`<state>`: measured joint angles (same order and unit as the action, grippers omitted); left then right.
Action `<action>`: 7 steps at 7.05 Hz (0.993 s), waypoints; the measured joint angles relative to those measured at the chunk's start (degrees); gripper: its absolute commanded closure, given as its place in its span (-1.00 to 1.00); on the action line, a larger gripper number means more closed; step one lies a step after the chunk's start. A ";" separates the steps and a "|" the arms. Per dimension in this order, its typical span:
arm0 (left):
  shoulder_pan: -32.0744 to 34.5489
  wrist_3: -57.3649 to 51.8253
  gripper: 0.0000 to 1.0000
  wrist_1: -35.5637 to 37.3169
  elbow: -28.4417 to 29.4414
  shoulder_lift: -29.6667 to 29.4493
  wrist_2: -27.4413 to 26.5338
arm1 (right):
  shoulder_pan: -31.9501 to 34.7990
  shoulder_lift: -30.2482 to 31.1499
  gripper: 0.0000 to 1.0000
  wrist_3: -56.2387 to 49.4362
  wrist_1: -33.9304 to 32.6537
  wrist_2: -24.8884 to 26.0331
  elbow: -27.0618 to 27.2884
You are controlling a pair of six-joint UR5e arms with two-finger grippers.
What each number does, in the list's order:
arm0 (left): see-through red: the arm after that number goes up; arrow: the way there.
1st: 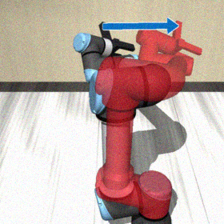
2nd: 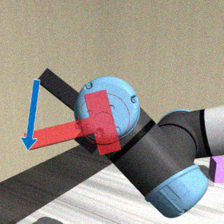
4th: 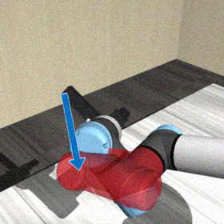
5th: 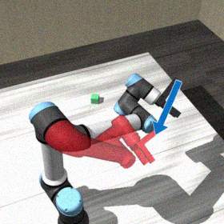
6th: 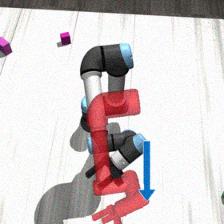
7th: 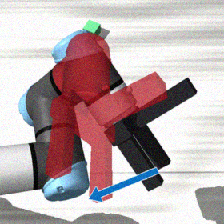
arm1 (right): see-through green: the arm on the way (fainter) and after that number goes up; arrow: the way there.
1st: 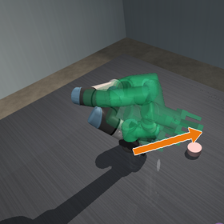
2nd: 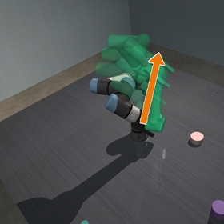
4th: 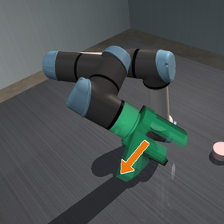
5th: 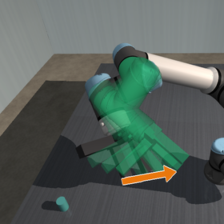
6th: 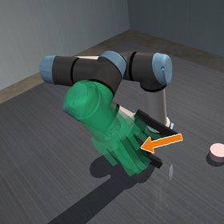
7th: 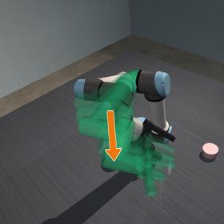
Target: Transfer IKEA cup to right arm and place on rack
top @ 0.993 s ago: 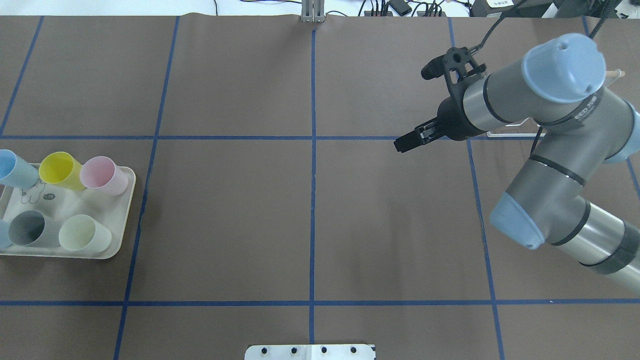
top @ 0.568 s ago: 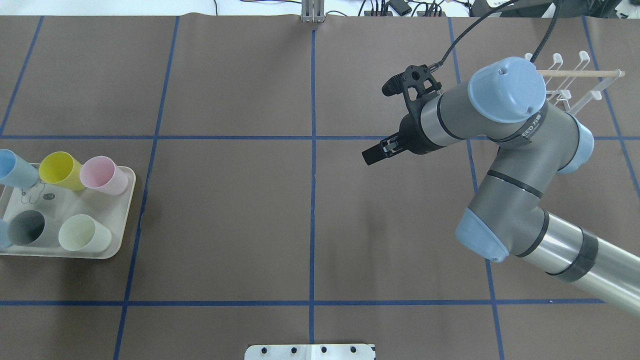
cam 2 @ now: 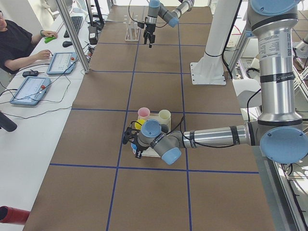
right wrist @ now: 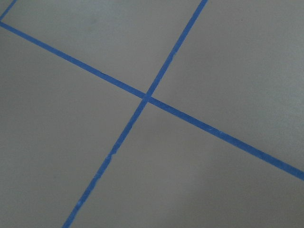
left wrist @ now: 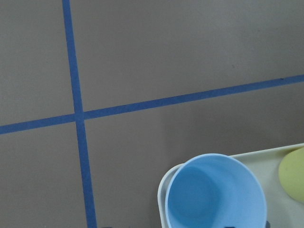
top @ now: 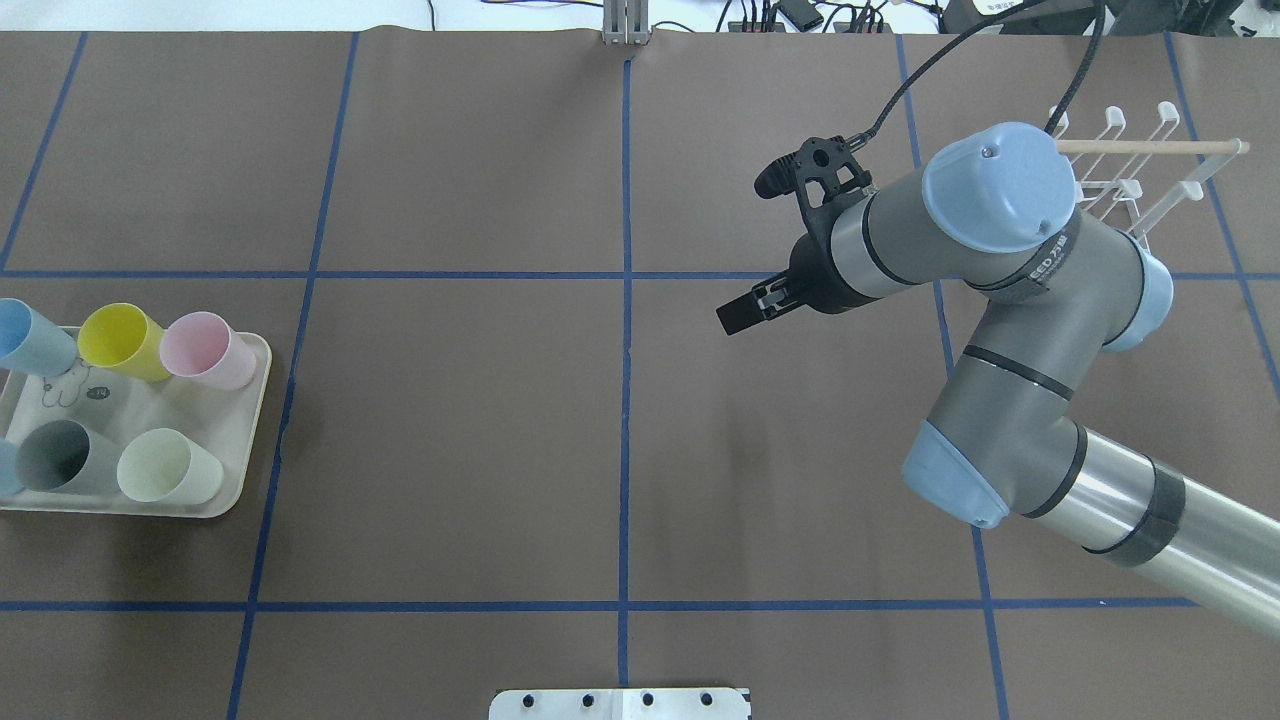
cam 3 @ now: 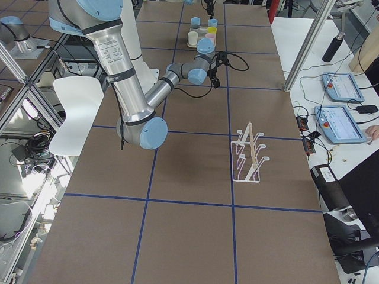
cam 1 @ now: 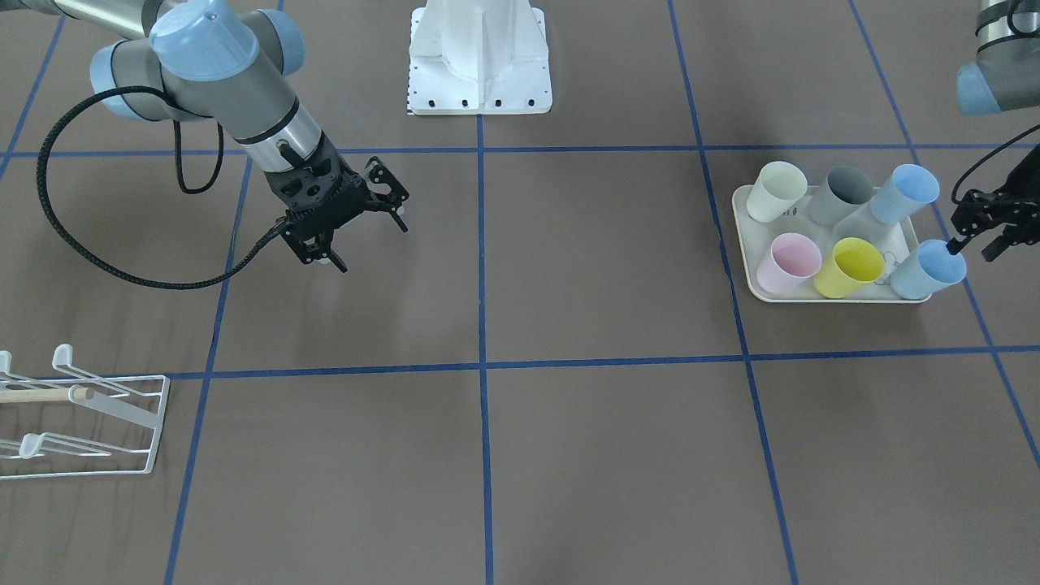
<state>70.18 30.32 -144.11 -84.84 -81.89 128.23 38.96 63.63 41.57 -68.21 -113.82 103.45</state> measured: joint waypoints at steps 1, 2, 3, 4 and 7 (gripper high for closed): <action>-0.02 -0.05 -0.04 -0.02 1.13 -0.85 0.00 | -0.05 0.00 -0.98 0.00 0.00 0.00 0.00; -0.03 -0.05 0.12 -0.03 2.04 -1.59 0.00 | -0.08 0.02 -0.98 0.00 0.00 0.03 0.00; -0.04 0.00 0.33 -0.03 2.48 -2.04 0.02 | -0.13 0.06 -0.98 0.00 0.00 0.14 -0.01; -0.04 0.05 0.65 -0.03 2.61 -2.22 0.06 | -0.17 0.11 -0.98 0.01 0.00 0.36 -0.01; -0.11 -0.25 1.00 -0.26 2.39 -2.33 0.27 | -0.44 0.10 -0.98 0.00 0.02 0.92 -0.05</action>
<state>70.07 30.07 -144.37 -82.46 -84.23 128.50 38.52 63.73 41.57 -68.18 -112.90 103.41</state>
